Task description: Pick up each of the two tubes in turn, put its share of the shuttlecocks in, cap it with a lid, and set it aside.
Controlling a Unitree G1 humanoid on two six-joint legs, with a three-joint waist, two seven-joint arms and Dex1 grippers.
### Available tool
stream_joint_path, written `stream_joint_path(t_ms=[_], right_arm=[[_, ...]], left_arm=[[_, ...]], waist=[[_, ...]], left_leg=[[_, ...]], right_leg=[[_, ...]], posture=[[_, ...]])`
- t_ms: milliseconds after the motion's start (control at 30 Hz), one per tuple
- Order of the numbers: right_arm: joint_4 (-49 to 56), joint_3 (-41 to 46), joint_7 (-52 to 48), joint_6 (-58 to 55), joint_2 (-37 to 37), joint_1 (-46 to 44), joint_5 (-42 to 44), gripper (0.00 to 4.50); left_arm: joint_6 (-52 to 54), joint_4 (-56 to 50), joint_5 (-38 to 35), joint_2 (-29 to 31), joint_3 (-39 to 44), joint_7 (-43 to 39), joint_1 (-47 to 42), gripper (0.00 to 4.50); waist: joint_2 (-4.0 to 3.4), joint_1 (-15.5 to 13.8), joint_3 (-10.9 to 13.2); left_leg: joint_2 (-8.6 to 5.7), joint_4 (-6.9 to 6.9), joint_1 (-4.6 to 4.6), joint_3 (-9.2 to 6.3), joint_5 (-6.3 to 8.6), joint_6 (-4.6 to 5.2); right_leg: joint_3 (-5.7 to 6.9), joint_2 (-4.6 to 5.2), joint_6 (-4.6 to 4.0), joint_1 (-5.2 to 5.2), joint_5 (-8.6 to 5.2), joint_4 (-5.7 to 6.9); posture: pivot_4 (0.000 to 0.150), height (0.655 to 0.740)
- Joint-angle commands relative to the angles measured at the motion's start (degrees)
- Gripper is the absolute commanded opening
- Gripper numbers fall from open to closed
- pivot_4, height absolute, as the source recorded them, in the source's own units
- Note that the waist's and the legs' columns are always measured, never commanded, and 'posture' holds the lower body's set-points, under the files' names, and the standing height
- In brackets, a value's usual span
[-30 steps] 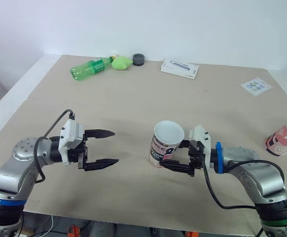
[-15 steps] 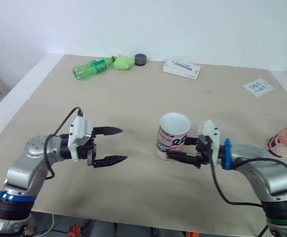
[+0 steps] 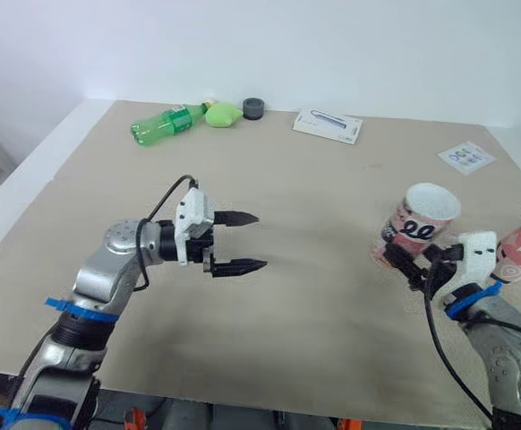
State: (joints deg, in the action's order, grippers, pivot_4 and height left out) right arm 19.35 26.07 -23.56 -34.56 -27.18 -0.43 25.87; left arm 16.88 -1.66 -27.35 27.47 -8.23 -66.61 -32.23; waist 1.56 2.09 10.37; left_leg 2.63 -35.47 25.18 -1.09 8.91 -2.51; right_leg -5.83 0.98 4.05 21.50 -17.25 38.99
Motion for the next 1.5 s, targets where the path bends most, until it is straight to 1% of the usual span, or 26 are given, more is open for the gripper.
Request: stream_joint_path(t_ms=[33, 133, 200, 400, 533, 633, 800, 967, 1233, 1333, 1500], right_arm=[[-2.3, 4.1, 7.1, 2.8, 0.5, -0.7, -3.6, 3.13], [-6.1, 8.0, 11.1, 3.0, 1.1, -2.2, -2.9, 3.13], [-7.3, 8.8, 11.7, 2.6, 1.2, -2.7, -2.0, 3.13], [-9.6, 7.8, 10.7, 1.2, 0.8, -4.4, -0.8, 3.13], [-8.6, 7.9, 8.3, -0.9, 0.9, -5.3, 3.2, 3.13], [-8.9, 9.5, 7.9, -3.7, 0.3, -6.1, 6.6, 3.13], [-9.1, 10.5, 7.7, -6.0, -0.7, -7.3, 9.5, 3.13], [-9.8, 9.7, 7.3, -6.7, -1.4, -7.8, 9.8, 3.13], [-14.7, 5.0, 8.1, -4.8, -2.9, -7.0, 4.1, 3.13], [-15.8, 3.9, 7.8, -3.5, -3.0, -6.8, 3.2, 3.13], [-15.2, 3.4, 7.0, -3.4, -2.2, -6.6, 4.1, 3.13]], left_arm=[[-2.8, 3.8, 1.5, -1.6, 0.4, -0.3, -3.5, 4.5], [-3.3, 6.4, 2.1, -2.9, 0.2, -0.2, -5.2, 4.5], [-4.1, 7.6, 3.4, -3.7, -0.4, 0.4, -5.9, 4.5], [-4.2, 8.4, 5.3, -5.1, -0.8, 1.2, -6.5, 4.5], [-4.8, 8.5, 6.3, -5.2, -0.6, 1.7, -6.4, 4.5], [-4.4, 8.0, 6.2, -5.1, -0.2, 1.7, -5.6, 4.5], [-4.0, 7.0, 6.0, -5.3, -0.1, 2.1, -4.7, 4.5], [-3.6, 6.8, 5.8, -5.5, 0.0, 2.6, -4.5, 4.5], [-3.7, 6.4, 6.0, -5.3, 0.0, 3.1, -4.2, 4.5], [-3.8, 6.1, 6.0, -5.3, 0.1, 3.2, -4.1, 4.5], [-3.9, 5.8, 6.0, -5.4, 0.3, 3.5, -4.1, 4.5]], waist=[[-0.02, 0.1, 0.0], [-0.03, 0.2, 0.0], [-0.03, 0.2, 0.0], [-0.03, 0.2, 0.0], [-0.03, 0.5, 0.0], [-0.04, 0.7, 0.0], [-0.05, 0.7, 0.0], [-0.05, 0.6, 0.0], [-0.01, 0.7, 0.0], [0.04, 0.6, -0.1], [0.06, 0.6, -0.1]], left_leg=[[0.01, 0.01, -0.02, 0.02, 0.0, 0.0], [0.01, 0.04, -0.02, 0.02, 0.0, 0.0], [0.0, 0.04, 0.0, 0.01, 0.0, 0.01], [-0.03, 0.04, -0.01, 0.0, 0.0, 0.01], [-0.01, 0.04, -0.05, -0.01, -0.01, 0.02], [0.03, 0.05, -0.07, -0.01, -0.01, 0.02], [0.05, 0.08, -0.08, -0.02, -0.01, 0.02], [0.02, 0.07, -0.05, -0.01, -0.01, 0.02], [0.04, 0.05, -0.08, -0.01, -0.02, 0.03], [0.03, -0.04, -0.1, 0.0, -0.03, 0.04], [0.03, -0.1, -0.1, 0.01, -0.08, 0.09]], right_leg=[[-0.02, -0.01, -0.01, 0.0, 0.01, 0.0], [-0.04, -0.01, -0.02, -0.01, 0.0, 0.0], [-0.02, -0.01, -0.03, -0.01, 0.01, 0.0], [-0.03, 0.0, -0.08, -0.04, 0.03, 0.0], [-0.03, -0.01, -0.05, -0.06, 0.04, 0.0], [-0.03, -0.05, -0.05, -0.06, 0.04, 0.0], [-0.05, -0.09, -0.08, -0.05, 0.03, 0.0], [-0.05, -0.05, -0.07, -0.05, 0.03, 0.0], [-0.05, -0.07, -0.02, -0.07, 0.04, 0.0], [-0.07, -0.06, 0.05, -0.14, 0.09, -0.01], [-0.09, -0.06, 0.07, -0.16, 0.18, -0.02]], posture=[[0.15, 0.7294], [0.15, 0.7294], [0.15, 0.7294], [0.15, 0.7294], [0.15, 0.7294], [0.15, 0.7294], [0.15, 0.7294], [0.15, 0.7294], [0.15, 0.7294], [0.15, 0.7294], [0.15, 0.7294]])
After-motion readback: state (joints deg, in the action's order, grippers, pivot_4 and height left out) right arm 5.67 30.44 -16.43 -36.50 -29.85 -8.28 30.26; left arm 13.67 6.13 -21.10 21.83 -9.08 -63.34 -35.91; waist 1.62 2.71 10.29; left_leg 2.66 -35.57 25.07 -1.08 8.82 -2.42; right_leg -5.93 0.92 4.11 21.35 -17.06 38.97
